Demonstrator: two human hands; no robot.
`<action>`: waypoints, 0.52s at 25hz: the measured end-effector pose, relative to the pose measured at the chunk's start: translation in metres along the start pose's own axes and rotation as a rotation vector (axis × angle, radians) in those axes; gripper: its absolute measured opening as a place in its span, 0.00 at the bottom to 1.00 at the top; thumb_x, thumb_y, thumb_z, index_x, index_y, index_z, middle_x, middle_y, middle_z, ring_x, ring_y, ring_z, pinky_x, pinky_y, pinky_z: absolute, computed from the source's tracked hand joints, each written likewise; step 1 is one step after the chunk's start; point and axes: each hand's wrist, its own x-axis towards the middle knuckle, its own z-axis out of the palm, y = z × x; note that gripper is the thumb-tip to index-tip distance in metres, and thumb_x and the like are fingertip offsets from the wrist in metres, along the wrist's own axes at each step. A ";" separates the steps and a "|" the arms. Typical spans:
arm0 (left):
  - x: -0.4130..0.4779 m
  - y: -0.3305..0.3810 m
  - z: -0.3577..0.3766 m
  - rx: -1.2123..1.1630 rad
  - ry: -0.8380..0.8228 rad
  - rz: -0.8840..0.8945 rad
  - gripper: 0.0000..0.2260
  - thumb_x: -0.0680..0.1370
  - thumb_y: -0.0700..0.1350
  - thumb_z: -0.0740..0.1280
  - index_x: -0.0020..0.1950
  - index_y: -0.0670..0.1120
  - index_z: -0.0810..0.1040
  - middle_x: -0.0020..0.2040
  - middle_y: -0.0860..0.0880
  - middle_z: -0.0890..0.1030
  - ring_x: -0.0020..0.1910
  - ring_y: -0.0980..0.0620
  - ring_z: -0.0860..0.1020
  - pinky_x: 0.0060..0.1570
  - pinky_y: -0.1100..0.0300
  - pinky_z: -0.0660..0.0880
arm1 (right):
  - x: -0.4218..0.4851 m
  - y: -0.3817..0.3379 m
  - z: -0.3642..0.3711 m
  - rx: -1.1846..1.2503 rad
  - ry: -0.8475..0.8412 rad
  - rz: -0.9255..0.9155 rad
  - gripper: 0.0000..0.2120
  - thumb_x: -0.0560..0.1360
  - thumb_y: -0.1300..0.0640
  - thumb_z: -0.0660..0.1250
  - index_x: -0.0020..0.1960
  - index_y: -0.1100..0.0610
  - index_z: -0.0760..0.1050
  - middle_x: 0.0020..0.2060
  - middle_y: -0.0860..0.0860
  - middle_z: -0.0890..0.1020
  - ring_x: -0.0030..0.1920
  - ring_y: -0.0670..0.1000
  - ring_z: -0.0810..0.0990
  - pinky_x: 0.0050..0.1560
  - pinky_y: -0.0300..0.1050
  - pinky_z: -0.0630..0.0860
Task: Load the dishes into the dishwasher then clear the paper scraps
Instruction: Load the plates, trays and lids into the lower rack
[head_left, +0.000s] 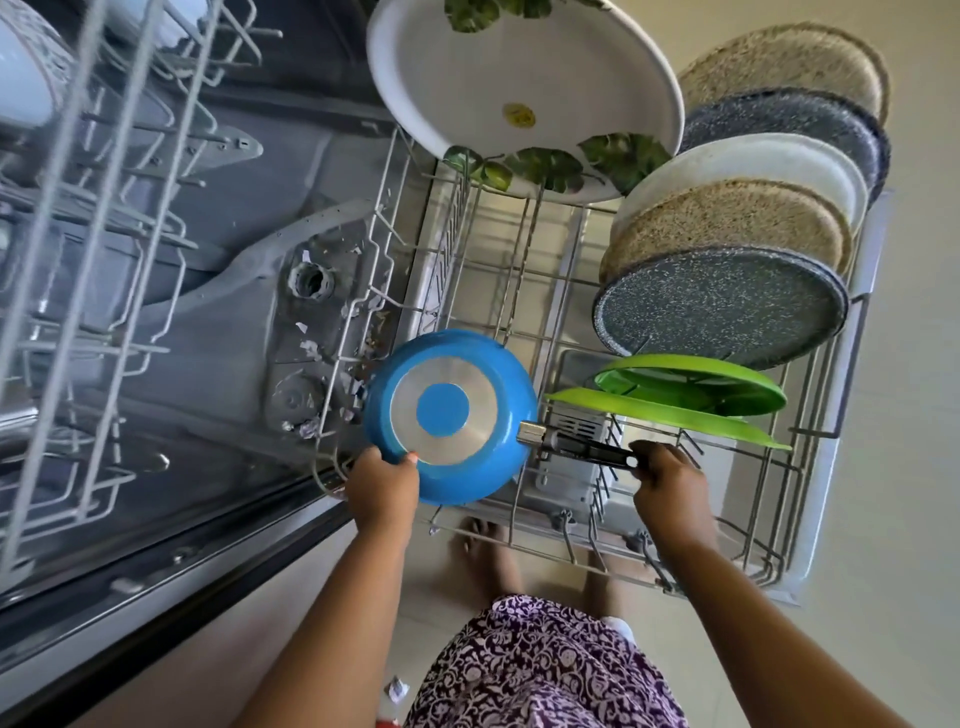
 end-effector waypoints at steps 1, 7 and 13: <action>0.003 0.000 0.006 -0.024 -0.014 0.007 0.16 0.73 0.43 0.71 0.57 0.37 0.75 0.55 0.38 0.80 0.54 0.39 0.77 0.51 0.50 0.73 | 0.001 -0.001 0.003 -0.008 -0.025 -0.019 0.16 0.70 0.75 0.63 0.54 0.65 0.79 0.50 0.63 0.80 0.48 0.64 0.79 0.51 0.51 0.76; -0.001 0.004 0.027 -0.109 0.005 0.023 0.30 0.69 0.43 0.74 0.67 0.38 0.66 0.64 0.38 0.73 0.62 0.37 0.73 0.60 0.43 0.72 | -0.003 -0.001 -0.016 0.011 0.066 -0.050 0.13 0.70 0.74 0.64 0.52 0.67 0.80 0.49 0.63 0.81 0.46 0.63 0.80 0.47 0.45 0.73; -0.042 0.030 0.037 0.057 0.076 0.251 0.37 0.74 0.44 0.70 0.76 0.37 0.53 0.74 0.32 0.53 0.74 0.35 0.56 0.72 0.47 0.59 | -0.001 0.005 -0.083 0.066 0.430 -0.085 0.10 0.68 0.66 0.63 0.43 0.63 0.83 0.36 0.59 0.83 0.35 0.48 0.76 0.42 0.22 0.65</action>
